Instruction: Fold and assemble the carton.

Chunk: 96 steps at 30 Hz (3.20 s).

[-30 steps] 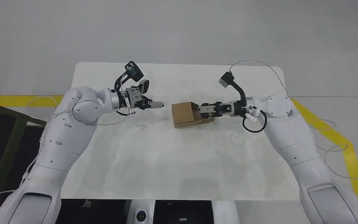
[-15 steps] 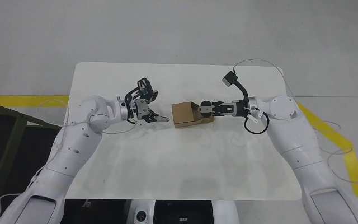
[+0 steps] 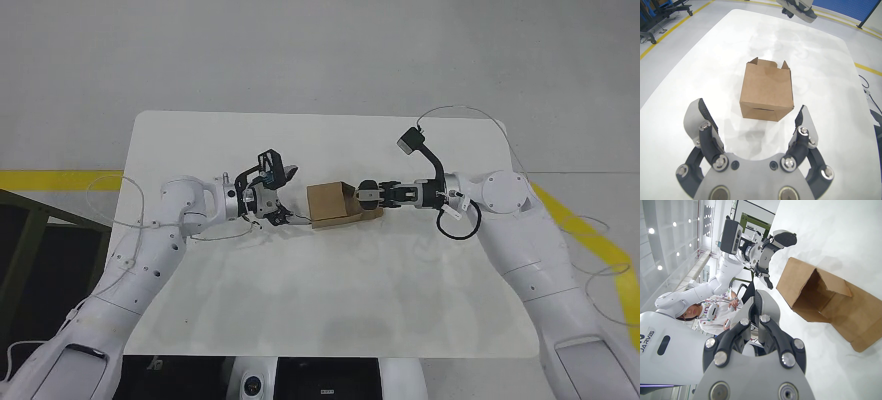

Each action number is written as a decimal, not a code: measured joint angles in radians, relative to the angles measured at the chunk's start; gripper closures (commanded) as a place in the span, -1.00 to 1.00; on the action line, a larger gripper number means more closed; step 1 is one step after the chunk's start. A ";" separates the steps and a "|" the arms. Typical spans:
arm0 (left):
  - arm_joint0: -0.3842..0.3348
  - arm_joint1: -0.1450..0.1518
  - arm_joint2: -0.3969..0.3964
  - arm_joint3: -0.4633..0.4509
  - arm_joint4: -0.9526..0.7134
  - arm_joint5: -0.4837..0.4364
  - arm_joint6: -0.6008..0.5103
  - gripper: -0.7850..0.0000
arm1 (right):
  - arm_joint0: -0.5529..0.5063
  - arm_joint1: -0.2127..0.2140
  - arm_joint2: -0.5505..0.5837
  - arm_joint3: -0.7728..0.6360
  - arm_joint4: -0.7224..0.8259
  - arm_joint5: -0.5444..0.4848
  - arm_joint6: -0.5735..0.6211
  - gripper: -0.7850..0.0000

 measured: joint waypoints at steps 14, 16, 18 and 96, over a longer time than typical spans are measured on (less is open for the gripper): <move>-0.018 -0.031 0.069 0.027 0.071 0.104 0.052 -1.00 | 0.000 0.000 0.000 0.000 0.000 0.000 0.000 1.00; -0.030 -0.034 0.071 0.044 0.085 0.114 0.065 -1.00 | 0.000 0.000 0.000 0.000 0.000 0.000 0.000 1.00; -0.042 -0.037 0.068 0.072 0.087 0.123 0.070 -1.00 | 0.000 0.000 0.000 0.000 0.000 0.000 0.000 1.00; -0.248 -0.114 0.274 0.297 0.107 -0.040 0.187 -1.00 | -0.014 -0.028 -0.099 0.108 -0.184 0.130 -0.238 1.00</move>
